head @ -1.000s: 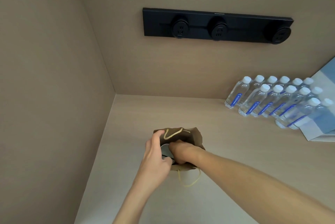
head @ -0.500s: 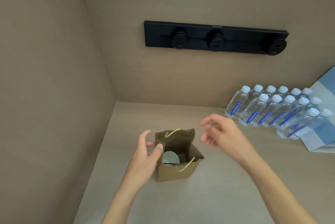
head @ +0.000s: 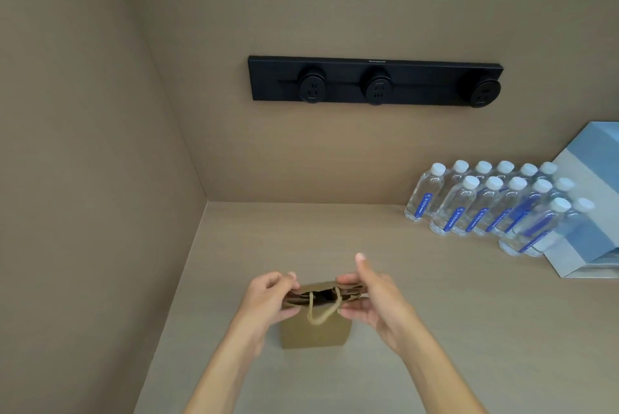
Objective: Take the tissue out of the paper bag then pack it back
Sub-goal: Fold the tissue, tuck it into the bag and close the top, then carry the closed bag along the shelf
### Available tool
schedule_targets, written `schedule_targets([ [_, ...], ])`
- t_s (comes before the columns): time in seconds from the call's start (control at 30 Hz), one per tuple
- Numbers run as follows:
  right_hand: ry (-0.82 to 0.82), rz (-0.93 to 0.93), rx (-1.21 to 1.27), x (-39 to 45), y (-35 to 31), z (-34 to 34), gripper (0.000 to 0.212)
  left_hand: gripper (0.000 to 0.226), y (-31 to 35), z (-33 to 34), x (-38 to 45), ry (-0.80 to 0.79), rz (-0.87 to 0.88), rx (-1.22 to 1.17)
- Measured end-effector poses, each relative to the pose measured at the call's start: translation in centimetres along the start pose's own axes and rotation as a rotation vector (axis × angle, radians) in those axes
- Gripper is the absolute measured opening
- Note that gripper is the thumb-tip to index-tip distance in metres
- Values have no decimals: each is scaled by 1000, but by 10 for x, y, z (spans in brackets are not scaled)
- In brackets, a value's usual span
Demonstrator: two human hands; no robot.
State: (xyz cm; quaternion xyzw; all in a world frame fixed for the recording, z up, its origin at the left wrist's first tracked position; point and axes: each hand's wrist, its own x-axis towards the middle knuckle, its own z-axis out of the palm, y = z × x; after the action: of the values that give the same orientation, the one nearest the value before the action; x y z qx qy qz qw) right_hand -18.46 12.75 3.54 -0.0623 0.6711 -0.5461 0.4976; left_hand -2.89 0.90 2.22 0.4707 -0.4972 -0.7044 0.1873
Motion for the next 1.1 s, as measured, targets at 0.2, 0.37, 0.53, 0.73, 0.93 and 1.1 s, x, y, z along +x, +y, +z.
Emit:
schedule_targets([
  [0.2, 46, -187, -195, 2, 23, 3, 41, 24, -18, 2, 3, 73, 98, 352],
  [0.37, 97, -314, -385, 11, 48, 2, 54, 41, -37, 1, 10, -32, 238, 517],
  [0.53, 193, -383, -332, 22, 70, -6, 26, 30, -57, -8, 19, -4, 330, 501],
  [0.73, 266, -452, -154, 11, 93, -13, 28, 45, -69, -19, 17, -15, 406, 394],
  [0.93, 436, -538, -35, -48, 107, -45, 27, 45, -68, 17, -11, -198, 465, 394],
  [1.1, 655, -594, 74, -118, 128, -95, 30, 20, -68, 84, -49, -419, 499, 366],
])
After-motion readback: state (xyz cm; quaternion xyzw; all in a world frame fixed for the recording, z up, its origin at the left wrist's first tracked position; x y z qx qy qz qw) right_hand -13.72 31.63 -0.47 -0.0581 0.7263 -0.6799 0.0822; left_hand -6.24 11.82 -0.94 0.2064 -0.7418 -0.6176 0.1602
